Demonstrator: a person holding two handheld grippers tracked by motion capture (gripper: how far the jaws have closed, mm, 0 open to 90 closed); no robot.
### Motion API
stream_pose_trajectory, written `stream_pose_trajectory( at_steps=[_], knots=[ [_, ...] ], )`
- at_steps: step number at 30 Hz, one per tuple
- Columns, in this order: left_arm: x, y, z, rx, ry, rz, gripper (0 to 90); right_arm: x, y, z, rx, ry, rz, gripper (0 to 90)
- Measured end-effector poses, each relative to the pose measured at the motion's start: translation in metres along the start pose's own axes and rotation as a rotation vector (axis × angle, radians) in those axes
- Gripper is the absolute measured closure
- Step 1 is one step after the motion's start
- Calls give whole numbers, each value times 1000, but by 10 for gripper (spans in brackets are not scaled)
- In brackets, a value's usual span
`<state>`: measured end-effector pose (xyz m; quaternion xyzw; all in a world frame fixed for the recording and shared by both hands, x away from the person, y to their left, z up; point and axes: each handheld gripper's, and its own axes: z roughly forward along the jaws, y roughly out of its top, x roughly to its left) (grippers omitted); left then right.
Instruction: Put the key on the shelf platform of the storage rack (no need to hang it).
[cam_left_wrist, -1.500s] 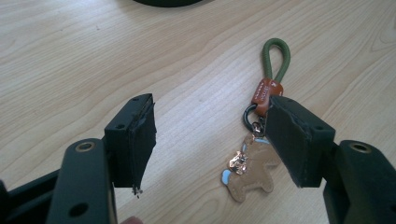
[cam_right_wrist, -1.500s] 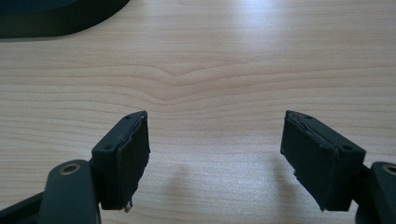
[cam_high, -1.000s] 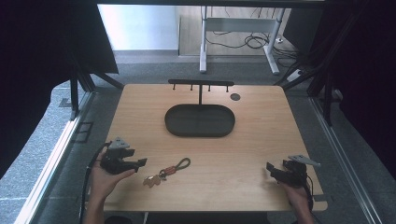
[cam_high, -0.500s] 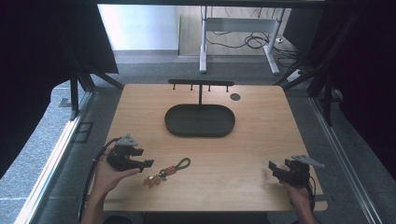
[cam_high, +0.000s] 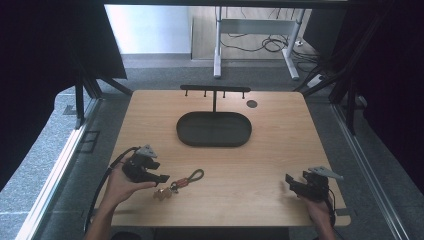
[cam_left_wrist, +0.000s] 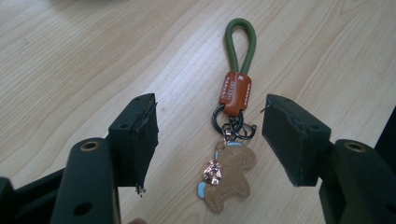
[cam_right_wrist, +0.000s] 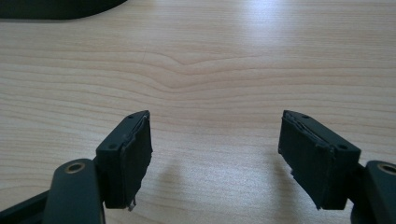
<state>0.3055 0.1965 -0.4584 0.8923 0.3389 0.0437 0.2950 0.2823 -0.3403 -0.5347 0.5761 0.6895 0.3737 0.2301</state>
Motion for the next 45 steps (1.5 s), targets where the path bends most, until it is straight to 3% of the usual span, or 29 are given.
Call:
stream_pose_trajectory(
  at_steps=[5,8,17,26,27,39,45],
  knots=[
    [-8,9,8,28,-9,39,394,3,0,0,5,-3,-12,262],
    [-16,16,18,72,-17,71,399,4,-1,1,6,-1,-16,262],
    [-26,26,35,119,-21,118,400,6,0,2,10,8,-17,261],
    [-26,28,47,154,-36,120,416,7,-1,4,20,5,-25,262],
    [-25,29,52,180,-31,133,417,7,-1,4,21,6,-26,262],
    [-31,36,69,276,-11,181,447,6,-2,5,27,1,-25,262],
    [-30,36,73,289,-10,183,482,6,-2,5,33,0,-30,262]
  ],
)
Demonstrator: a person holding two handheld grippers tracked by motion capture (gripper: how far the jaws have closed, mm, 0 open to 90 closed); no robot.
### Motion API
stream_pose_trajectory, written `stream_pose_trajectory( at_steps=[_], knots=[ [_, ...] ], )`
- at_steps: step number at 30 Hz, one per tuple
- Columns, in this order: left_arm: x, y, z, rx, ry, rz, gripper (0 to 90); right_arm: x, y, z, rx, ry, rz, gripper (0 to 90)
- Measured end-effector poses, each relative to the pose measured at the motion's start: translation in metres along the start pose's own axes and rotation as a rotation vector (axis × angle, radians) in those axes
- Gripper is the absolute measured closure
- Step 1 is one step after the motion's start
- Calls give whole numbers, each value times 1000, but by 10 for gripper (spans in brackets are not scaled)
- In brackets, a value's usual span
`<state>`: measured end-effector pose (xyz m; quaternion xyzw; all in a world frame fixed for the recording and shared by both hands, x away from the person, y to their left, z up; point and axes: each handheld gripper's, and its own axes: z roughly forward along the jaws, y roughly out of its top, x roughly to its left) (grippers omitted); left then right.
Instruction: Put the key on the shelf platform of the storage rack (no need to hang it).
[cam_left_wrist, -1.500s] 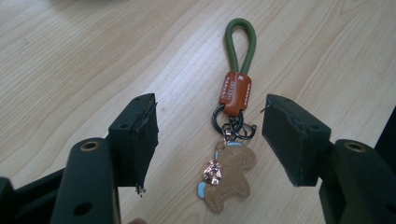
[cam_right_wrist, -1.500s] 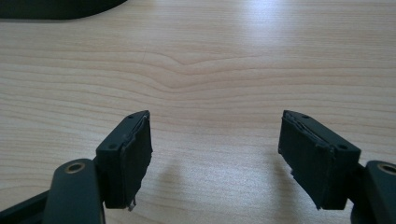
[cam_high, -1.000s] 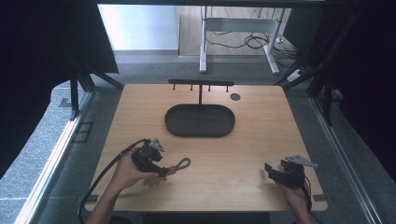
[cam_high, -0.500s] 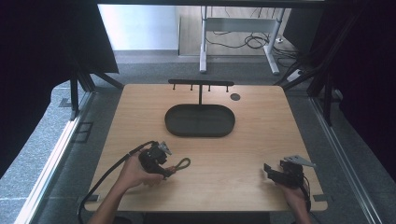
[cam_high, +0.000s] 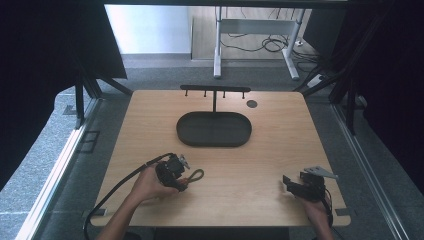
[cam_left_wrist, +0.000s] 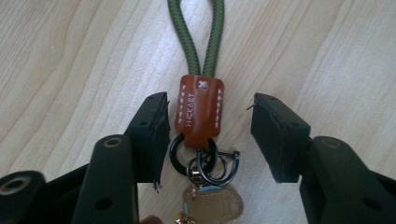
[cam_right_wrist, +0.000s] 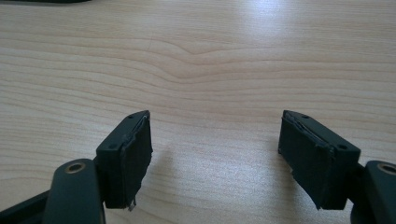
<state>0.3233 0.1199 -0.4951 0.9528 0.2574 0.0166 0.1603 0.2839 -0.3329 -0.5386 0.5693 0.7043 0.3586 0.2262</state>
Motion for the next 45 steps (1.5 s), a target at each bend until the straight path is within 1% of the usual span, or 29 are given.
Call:
stream_pose_trajectory(
  at_steps=[4,6,8,9,12,15,16,22,24,25,27,28,29,30,31,34,36,38,41,42,43,45],
  knots=[
    [2,1,3,11,3,-4,503,0,0,0,1,0,-2,262],
    [3,1,6,24,10,3,519,0,0,0,1,-1,-1,262],
    [3,1,7,29,11,5,529,0,0,0,1,-2,1,262],
    [2,2,10,37,8,8,548,0,0,0,3,-2,0,261],
    [2,2,10,31,1,12,585,0,0,0,3,-3,0,262],
    [3,2,10,28,-4,15,650,0,0,1,4,-3,1,262],
    [3,2,10,29,-5,17,658,0,0,1,5,-4,0,261],
    [2,1,9,30,-4,24,667,0,0,1,5,-5,0,262],
    [2,1,5,15,-7,17,668,-1,0,1,4,-6,5,262],
    [2,1,5,15,-7,17,668,-1,0,1,4,-6,5,262],
    [3,-1,-3,-14,0,10,669,-1,0,1,6,-8,9,261],
    [4,-1,-7,-35,12,-1,669,-1,0,1,3,-7,10,262],
    [5,-3,-15,-57,26,-12,669,-1,0,1,4,-10,6,262],
    [5,-3,-15,-57,26,-12,669,-1,0,1,4,-10,6,262],
    [6,-3,-24,-73,38,-11,669,0,0,1,5,-10,5,262],
    [6,-3,-33,-90,37,-6,669,0,0,1,9,-10,4,262],
    [7,-2,-39,-100,14,-5,669,0,0,1,9,-11,5,262],
    [7,0,-44,-114,3,-4,669,0,0,0,9,-13,11,262],
    [7,3,-51,-120,19,-2,669,-1,0,0,8,-12,14,262],
    [7,6,-57,-127,26,6,669,-1,-1,0,10,-12,15,262],
    [6,7,-61,-131,31,4,669,-2,-1,0,10,-11,16,262],
    [6,8,-63,-133,34,7,669,-2,-1,0,11,-12,17,262]
  ],
)
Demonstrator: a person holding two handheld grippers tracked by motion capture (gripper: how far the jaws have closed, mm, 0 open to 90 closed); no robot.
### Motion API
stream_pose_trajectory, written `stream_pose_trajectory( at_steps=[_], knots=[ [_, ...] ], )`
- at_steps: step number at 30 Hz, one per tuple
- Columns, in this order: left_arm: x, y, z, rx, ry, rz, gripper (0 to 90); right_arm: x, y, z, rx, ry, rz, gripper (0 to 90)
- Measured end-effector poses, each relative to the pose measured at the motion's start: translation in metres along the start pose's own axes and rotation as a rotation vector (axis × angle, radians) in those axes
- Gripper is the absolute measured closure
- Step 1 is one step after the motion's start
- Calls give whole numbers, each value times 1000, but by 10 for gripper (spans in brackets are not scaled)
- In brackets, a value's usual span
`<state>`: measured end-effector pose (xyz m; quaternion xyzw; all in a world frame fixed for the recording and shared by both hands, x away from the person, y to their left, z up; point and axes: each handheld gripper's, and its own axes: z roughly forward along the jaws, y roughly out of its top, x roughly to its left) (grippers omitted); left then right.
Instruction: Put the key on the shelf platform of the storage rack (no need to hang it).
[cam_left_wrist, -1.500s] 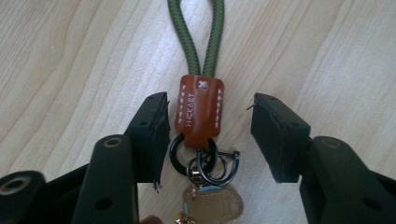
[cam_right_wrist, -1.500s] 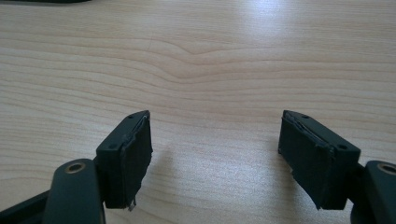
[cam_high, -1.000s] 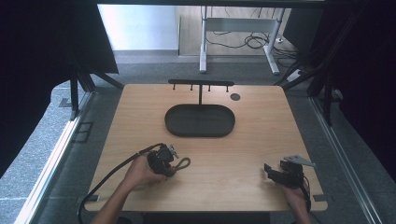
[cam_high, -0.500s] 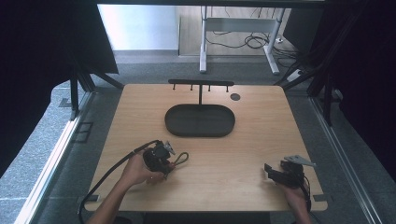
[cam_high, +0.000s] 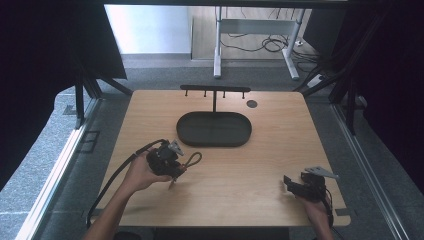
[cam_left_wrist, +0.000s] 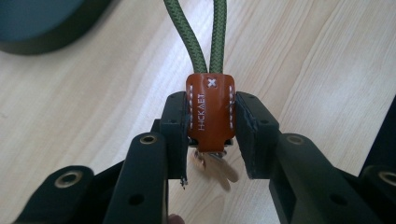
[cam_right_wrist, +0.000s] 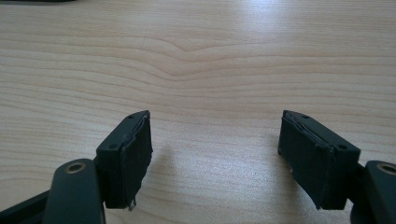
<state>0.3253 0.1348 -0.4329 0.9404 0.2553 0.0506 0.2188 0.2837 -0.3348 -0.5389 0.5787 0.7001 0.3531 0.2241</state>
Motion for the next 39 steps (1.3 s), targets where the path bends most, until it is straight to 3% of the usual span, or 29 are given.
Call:
stream_pose_trajectory(
  at_steps=[5,14,30,39],
  knots=[
    [1,8,-16,-19,19,13,669,0,-1,-1,-6,-6,9,264],
    [8,15,-29,-32,31,7,669,2,0,-3,-25,-6,-6,267],
    [21,31,-34,-18,26,-2,669,1,1,-5,-33,-5,-2,268],
    [28,40,-39,-14,44,-9,669,1,1,-4,-28,-6,-3,268]
  ],
)
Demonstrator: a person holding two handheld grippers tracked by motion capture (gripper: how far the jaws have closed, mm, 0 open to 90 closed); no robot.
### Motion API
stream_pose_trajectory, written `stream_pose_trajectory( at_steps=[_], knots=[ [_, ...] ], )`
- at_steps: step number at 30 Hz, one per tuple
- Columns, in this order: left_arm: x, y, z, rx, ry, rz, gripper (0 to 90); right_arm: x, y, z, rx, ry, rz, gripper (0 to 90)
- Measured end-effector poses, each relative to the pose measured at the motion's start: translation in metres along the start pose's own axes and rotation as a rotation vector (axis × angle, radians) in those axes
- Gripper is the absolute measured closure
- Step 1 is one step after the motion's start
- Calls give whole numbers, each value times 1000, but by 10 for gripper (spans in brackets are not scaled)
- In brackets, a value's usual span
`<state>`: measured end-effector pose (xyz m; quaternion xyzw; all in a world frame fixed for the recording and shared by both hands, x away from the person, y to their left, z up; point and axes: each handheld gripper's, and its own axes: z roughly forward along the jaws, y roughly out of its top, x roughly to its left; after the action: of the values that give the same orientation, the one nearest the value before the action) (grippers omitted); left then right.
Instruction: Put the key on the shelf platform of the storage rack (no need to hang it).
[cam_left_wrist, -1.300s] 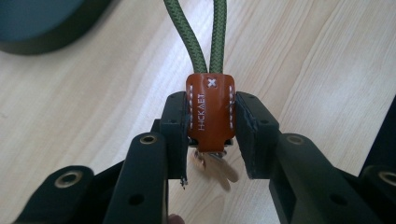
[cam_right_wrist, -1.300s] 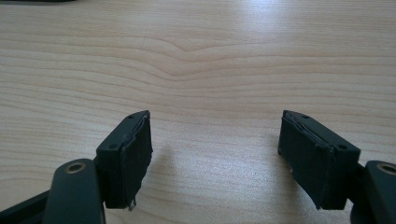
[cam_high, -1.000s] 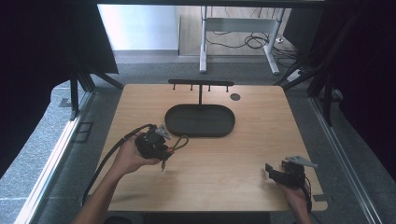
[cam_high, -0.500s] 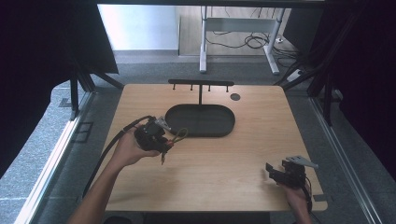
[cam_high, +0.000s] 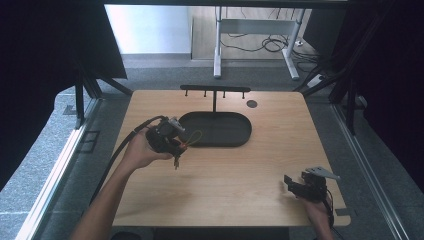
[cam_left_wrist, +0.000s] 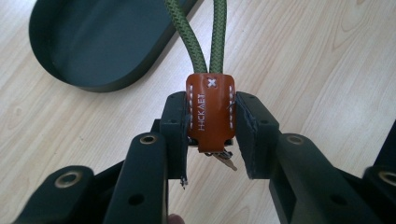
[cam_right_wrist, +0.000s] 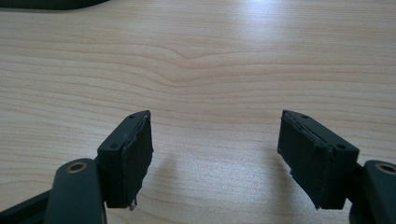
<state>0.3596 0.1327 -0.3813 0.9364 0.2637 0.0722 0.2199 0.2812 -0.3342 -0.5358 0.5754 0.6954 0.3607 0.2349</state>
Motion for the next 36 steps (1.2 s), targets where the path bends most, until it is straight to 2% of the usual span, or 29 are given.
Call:
stream_pose_trajectory(
  at_steps=[14,19,22,27,36],
  knots=[
    [5,17,-8,0,8,14,669,2,0,2,8,5,-5,268],
    [6,21,-9,-9,17,4,669,1,0,2,8,4,-5,270],
    [9,23,-10,-16,0,-6,669,2,-1,2,11,6,-8,270],
    [16,23,-8,1,9,-23,669,3,0,3,15,8,-14,270],
    [20,31,-9,-9,21,-40,669,2,0,2,13,8,-11,271]
  ],
)
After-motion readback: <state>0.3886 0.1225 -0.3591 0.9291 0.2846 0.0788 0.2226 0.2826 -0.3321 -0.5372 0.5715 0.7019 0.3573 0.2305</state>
